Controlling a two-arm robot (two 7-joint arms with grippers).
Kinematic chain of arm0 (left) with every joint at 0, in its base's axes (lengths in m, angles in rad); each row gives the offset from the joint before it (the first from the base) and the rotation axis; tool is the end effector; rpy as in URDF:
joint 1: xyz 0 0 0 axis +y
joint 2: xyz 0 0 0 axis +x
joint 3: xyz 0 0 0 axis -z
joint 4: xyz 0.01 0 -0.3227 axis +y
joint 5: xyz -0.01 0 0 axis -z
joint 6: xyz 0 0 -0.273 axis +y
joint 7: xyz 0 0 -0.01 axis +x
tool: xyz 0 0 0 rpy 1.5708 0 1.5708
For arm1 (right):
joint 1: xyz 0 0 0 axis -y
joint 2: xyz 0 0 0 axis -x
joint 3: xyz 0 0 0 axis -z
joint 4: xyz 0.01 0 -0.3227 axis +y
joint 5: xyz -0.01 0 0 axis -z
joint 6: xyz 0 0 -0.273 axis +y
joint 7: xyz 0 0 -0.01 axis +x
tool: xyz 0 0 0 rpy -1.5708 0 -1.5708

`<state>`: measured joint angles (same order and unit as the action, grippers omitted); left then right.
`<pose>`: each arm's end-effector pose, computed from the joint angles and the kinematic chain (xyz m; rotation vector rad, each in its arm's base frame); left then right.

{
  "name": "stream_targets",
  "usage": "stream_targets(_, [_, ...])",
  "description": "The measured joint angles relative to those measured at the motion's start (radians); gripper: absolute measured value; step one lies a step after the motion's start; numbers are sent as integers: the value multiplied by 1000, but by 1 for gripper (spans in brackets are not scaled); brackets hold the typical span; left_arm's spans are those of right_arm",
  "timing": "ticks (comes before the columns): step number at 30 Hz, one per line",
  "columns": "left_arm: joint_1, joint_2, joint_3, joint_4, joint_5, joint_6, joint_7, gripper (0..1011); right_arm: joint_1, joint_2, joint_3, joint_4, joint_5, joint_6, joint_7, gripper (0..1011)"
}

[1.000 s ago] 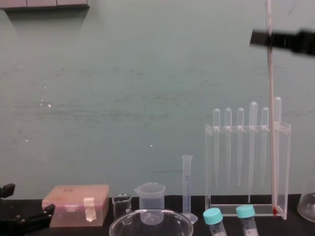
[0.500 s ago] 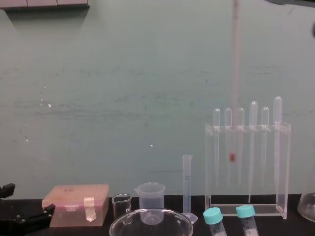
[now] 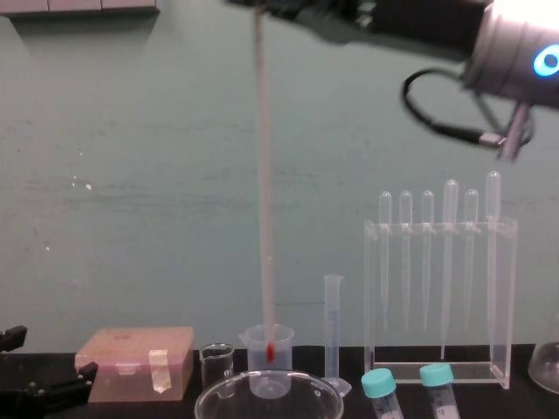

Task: Hold the thermometer with one hand and immerse one end into the beaker, then reinsert it into the test tube rack.

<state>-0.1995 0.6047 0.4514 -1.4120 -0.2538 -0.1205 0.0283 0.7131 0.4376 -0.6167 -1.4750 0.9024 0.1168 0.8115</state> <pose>0.3296 0.1107 -0.3218 0.3046 -0.2851 1.2479 0.4393 0.0002 -0.1463 0.2365 -0.0330 -0.1988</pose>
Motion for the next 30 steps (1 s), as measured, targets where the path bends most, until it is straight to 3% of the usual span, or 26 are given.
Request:
stream_targets(7, [0,0,0,0,0,0,0,1008,15,-26,-55,80,1,-4,40,56])
stream_targets(14, [0,0,0,0,0,0,0,1008,11,-31,-96,167,-10,-41,83,56])
stream_targets(30, [0,0,0,0,0,0,0,1008,-33,-17,-112,220,-50,-112,140,56])
